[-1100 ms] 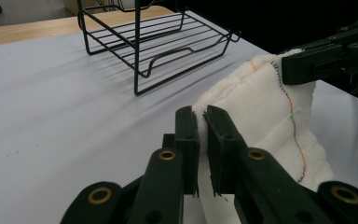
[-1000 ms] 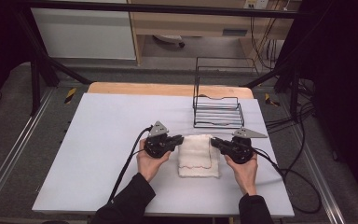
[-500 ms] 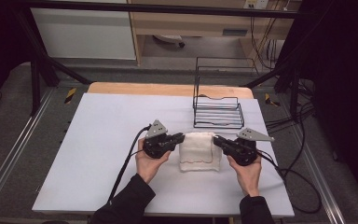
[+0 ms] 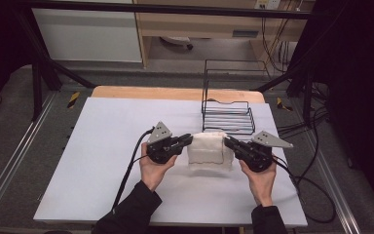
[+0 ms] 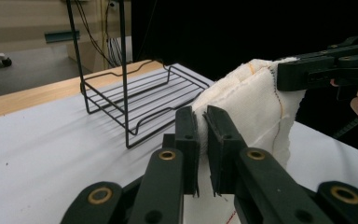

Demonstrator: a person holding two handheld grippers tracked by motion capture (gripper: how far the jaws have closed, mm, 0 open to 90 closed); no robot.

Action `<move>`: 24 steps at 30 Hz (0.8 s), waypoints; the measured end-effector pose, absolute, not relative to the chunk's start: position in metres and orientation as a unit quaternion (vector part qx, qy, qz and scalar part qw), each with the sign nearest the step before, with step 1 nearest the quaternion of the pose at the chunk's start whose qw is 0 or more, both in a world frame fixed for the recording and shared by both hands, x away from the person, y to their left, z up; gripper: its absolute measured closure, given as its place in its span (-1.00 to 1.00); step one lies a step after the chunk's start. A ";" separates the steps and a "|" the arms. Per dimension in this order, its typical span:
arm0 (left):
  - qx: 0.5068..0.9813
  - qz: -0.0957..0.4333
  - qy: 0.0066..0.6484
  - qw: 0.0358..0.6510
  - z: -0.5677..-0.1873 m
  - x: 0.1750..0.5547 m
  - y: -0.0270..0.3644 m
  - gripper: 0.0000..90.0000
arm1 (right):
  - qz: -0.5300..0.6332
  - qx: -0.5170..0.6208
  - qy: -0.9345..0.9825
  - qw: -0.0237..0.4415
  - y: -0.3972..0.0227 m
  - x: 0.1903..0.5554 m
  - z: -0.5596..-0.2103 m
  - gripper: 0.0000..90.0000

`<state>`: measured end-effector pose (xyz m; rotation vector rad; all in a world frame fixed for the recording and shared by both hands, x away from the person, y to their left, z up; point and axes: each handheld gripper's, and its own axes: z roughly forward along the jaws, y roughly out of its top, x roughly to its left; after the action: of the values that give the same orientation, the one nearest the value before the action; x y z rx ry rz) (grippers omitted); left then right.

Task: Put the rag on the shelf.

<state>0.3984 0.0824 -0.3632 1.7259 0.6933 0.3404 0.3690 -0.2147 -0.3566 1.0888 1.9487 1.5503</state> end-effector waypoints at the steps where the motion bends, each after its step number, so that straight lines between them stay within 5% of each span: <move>1: 0.739 0.147 0.296 0.587 -0.362 0.398 0.083 0.85 | 0.560 0.391 0.699 0.212 -0.215 0.368 -0.355 0.88; 24: 0.719 0.172 0.280 0.613 -0.328 0.398 0.077 0.86 | 0.590 0.382 0.666 0.250 -0.217 0.361 -0.328 0.88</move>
<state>0.3976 0.0773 -0.3281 1.6583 0.6446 0.3966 0.3613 -0.2172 -0.3279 1.0396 1.8137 1.6050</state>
